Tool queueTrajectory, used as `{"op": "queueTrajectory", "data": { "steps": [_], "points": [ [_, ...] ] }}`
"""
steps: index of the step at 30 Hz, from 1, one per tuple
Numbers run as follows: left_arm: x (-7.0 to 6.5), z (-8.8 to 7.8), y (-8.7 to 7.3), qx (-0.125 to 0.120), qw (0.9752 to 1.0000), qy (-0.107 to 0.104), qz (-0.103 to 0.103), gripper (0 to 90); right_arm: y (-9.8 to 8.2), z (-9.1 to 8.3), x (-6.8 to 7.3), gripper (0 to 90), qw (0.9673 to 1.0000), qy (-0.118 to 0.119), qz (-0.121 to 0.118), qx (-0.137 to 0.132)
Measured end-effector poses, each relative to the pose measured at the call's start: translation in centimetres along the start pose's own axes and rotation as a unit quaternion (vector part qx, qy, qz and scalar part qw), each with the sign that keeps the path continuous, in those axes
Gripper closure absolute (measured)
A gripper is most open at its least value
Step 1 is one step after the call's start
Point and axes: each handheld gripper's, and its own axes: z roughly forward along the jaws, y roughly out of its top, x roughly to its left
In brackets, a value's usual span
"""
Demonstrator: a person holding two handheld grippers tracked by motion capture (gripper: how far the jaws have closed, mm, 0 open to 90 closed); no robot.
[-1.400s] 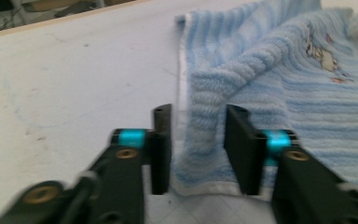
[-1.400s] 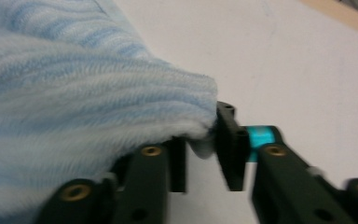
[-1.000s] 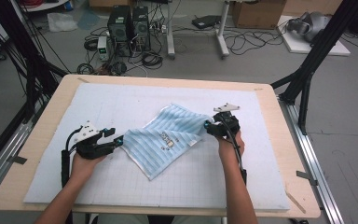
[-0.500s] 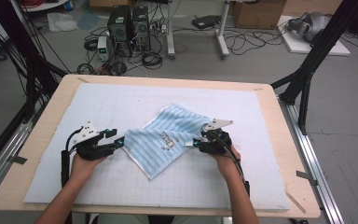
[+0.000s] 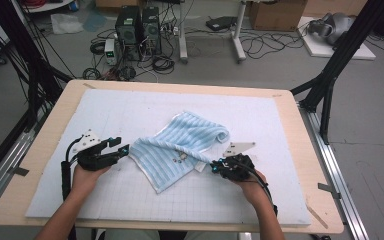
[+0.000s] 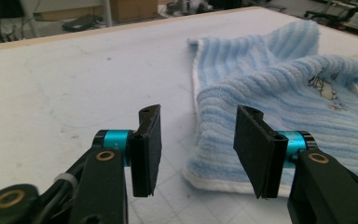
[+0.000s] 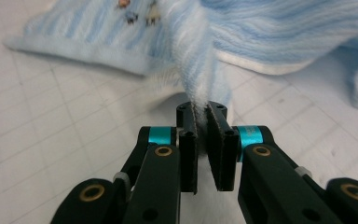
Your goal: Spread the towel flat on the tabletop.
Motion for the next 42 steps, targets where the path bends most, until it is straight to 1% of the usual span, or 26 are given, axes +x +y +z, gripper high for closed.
{"op": "queueTrajectory", "data": {
  "steps": [1, 3, 4, 5, 6, 9, 10, 12, 14, 16, 19, 22, 23, 26, 27, 28, 29, 30, 32, 33, 34, 36, 38, 39, 40, 42],
  "points": [
    [-0.3, 0.2, 0.1, 0.002, 0.9999, -0.016, 0.003, 53.7, -0.2, -0.4, -0.1, 83.3, 0.9998, -0.004, 0.012, -0.012],
    [-1.2, 0.7, 0.2, 0.011, 0.9983, -0.056, 0.012, 55.2, -0.6, -1.1, -0.4, 83.2, 0.9983, -0.011, 0.043, -0.037],
    [-1.6, 0.9, 0.3, 0.015, 0.9974, -0.069, 0.017, 55.9, -0.6, -1.2, -0.6, 83.2, 0.9974, -0.015, 0.055, -0.044],
    [-2.2, 1.2, 0.4, 0.020, 0.9953, -0.092, 0.024, 56.4, -0.6, -1.2, -0.8, 83.2, 0.9967, -0.020, 0.063, -0.047],
    [-2.5, 1.4, 0.4, 0.020, 0.9939, -0.106, 0.025, 57.1, -0.5, -1.1, -0.9, 83.2, 0.9959, -0.027, 0.071, -0.049],
    [-4.0, 2.2, 0.5, 0.020, 0.9863, -0.161, 0.030, 56.7, -0.3, -0.6, -1.2, 82.7, 0.9945, -0.041, 0.086, -0.044],
    [-4.5, 2.5, 0.6, 0.021, 0.9843, -0.173, 0.032, 55.7, -0.2, -0.4, -1.2, 82.6, 0.9940, -0.041, 0.093, -0.040],
    [-5.3, 3.0, 0.6, 0.030, 0.9809, -0.187, 0.042, 51.4, -0.1, -0.1, -1.3, 82.2, 0.9939, -0.042, 0.095, -0.037],
    [-5.9, 3.7, 0.4, 0.045, 0.9790, -0.193, 0.046, 46.2, 0.0, 0.1, -1.3, 81.4, 0.9939, -0.040, 0.095, -0.038],
    [-6.6, 4.3, 0.2, 0.065, 0.9770, -0.194, 0.058, 42.2, 0.0, 0.1, -1.2, 80.5, 0.9937, -0.041, 0.097, -0.040],
    [-7.7, 4.9, 0.1, 0.092, 0.9722, -0.203, 0.073, 39.2, 0.0, 0.0, -1.3, 74.3, 0.9926, -0.042, 0.105, -0.046],
    [-8.8, 5.5, 0.0, 0.114, 0.9661, -0.211, 0.096, 39.2, -0.1, -0.3, -1.5, 68.0, 0.9906, -0.047, 0.116, -0.055],
    [-9.3, 5.9, -0.2, 0.128, 0.9634, -0.210, 0.108, 39.4, -0.2, -0.4, -1.5, 67.3, 0.9897, -0.053, 0.120, -0.056],
    [-9.9, 6.2, -0.3, 0.145, 0.9596, -0.199, 0.136, 43.8, -0.5, -0.7, -1.7, 65.1, 0.9879, -0.058, 0.129, -0.064],
    [-10.0, 6.2, -0.4, 0.146, 0.9597, -0.195, 0.140, 46.7, -0.6, -0.8, -1.8, 64.6, 0.9877, -0.059, 0.129, -0.066],
    [-10.2, 6.3, -0.4, 0.153, 0.9583, -0.191, 0.147, 48.9, -0.7, -0.8, -1.8, 64.2, 0.9875, -0.060, 0.130, -0.066],
    [-10.3, 6.4, -0.4, 0.158, 0.9568, -0.189, 0.154, 52.7, -0.8, -0.8, -1.9, 63.9, 0.9871, -0.061, 0.132, -0.067],
    [-10.4, 6.4, -0.4, 0.156, 0.9570, -0.191, 0.153, 57.1, -0.8, -0.8, -1.9, 63.4, 0.9868, -0.061, 0.134, -0.067],
    [-10.3, 6.3, -0.4, 0.157, 0.9555, -0.196, 0.155, 68.6, -0.8, -0.8, -1.9, 63.2, 0.9868, -0.062, 0.134, -0.067],
    [-10.3, 6.3, -0.4, 0.152, 0.9574, -0.194, 0.150, 77.6, -0.8, -0.8, -1.9, 63.0, 0.9868, -0.062, 0.134, -0.068],
    [-10.1, 6.2, -0.4, 0.147, 0.9599, -0.191, 0.144, 81.2, -0.8, -0.8, -1.9, 62.8, 0.9867, -0.064, 0.133, -0.069],
    [-9.2, 5.7, -0.2, 0.128, 0.9670, -0.183, 0.123, 86.2, -0.8, -1.0, -1.9, 62.4, 0.9861, -0.064, 0.135, -0.072],
    [-7.6, 4.8, 0.3, 0.100, 0.9746, -0.182, 0.085, 86.3, -1.0, -1.2, -2.0, 62.4, 0.9851, -0.068, 0.139, -0.076],
    [-6.8, 4.2, 0.5, 0.086, 0.9776, -0.179, 0.072, 86.3, -1.1, -1.3, -2.1, 62.4, 0.9843, -0.071, 0.141, -0.079],
    [-6.0, 3.6, 0.8, 0.076, 0.9809, -0.168, 0.063, 86.3, -1.2, -1.4, -2.2, 62.4, 0.9837, -0.074, 0.143, -0.082],
    [-4.7, 2.6, 1.1, 0.058, 0.9854, -0.152, 0.049, 86.6, -1.4, -1.5, -2.4, 62.4, 0.9822, -0.078, 0.150, -0.082]
  ]
}}
